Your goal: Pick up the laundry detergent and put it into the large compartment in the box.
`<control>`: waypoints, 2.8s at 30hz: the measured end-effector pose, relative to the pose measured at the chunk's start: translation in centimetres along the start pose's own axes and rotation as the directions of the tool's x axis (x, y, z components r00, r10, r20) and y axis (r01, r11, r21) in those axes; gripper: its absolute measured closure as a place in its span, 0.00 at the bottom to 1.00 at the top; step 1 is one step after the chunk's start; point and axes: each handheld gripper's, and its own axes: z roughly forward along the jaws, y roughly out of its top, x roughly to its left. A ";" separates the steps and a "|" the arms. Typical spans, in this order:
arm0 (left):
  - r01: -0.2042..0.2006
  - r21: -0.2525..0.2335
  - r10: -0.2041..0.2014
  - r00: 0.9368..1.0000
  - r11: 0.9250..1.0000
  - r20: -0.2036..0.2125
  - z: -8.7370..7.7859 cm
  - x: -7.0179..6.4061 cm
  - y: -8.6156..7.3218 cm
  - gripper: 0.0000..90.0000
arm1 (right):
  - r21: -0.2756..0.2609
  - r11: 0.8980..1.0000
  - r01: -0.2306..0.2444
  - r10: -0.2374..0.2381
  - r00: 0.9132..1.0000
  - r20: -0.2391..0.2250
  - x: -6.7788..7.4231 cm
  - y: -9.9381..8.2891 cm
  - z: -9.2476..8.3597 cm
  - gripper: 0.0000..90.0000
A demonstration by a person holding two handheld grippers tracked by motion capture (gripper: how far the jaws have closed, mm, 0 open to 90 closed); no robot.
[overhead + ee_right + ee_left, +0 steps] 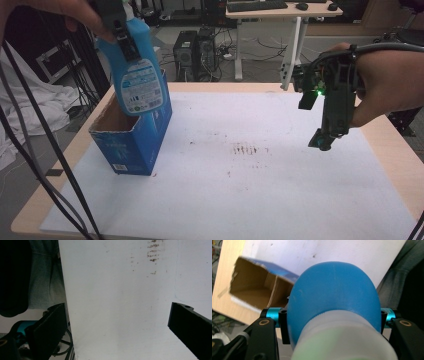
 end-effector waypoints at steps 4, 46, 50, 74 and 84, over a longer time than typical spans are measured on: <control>0.060 0.001 -0.059 0.998 0.998 -0.010 -0.2 1.1 -1.2 0.43 | 0.003 1.000 0.001 -0.001 1.000 -0.001 -0.1 0.2 0.1 0.02; 0.224 0.102 -0.228 0.973 0.969 0.027 13.0 5.6 -5.1 0.43 | 0.012 1.000 -0.004 0.004 1.000 -0.004 -0.3 0.5 0.7 0.02; 0.215 0.100 -0.220 0.975 0.971 0.042 14.5 5.8 -5.3 0.43 | 0.012 1.000 -0.012 0.012 1.000 -0.006 -0.3 0.4 0.7 0.02; 0.184 0.112 -0.190 0.981 0.976 0.043 18.9 5.7 -5.7 0.43 | 0.014 1.000 -0.011 0.011 1.000 -0.013 -0.4 0.3 1.0 0.02; 0.152 0.100 -0.156 0.987 0.983 0.041 19.0 5.6 -6.0 0.43 | 0.012 1.000 -0.010 0.010 1.000 -0.013 -0.4 0.4 1.0 0.02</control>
